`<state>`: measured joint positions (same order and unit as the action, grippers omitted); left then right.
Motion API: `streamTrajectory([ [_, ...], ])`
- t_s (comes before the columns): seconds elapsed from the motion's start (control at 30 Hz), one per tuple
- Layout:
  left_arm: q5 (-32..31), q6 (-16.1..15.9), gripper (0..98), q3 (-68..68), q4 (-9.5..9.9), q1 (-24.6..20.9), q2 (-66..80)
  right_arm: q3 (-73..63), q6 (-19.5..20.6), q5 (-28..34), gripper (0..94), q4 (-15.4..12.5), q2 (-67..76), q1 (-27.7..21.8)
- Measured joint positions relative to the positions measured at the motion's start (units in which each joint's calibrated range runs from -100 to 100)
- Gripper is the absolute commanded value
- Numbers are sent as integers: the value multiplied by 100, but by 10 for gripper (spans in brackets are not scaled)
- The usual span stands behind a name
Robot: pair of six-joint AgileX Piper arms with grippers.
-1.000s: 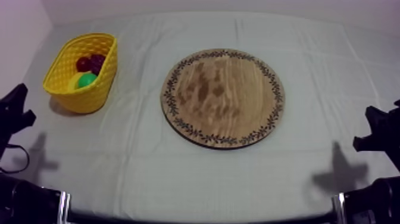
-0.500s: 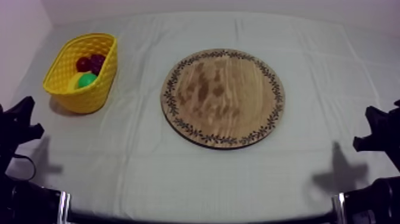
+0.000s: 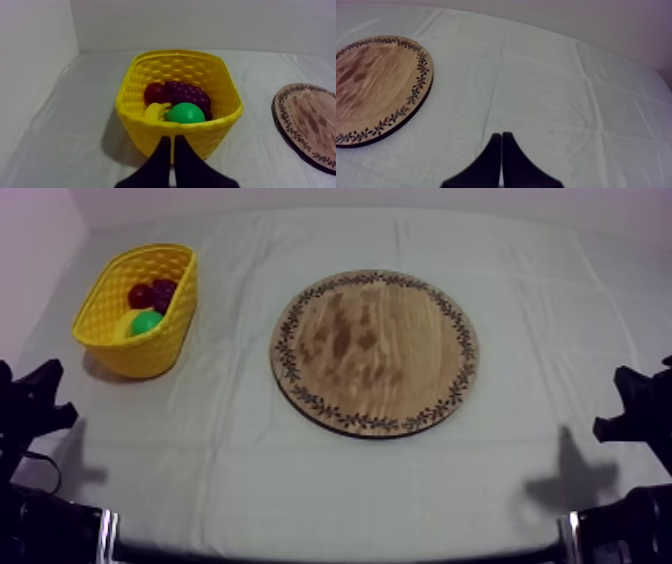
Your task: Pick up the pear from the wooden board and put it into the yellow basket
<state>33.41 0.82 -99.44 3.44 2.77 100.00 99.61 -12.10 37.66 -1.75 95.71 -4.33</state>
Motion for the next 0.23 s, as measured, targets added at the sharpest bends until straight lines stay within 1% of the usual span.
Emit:
streamTrajectory([
  [0.23, -24, -3, 1, -6, 13, 0, 0, 0, -3, 0, 3, 0, 0, 0],
])
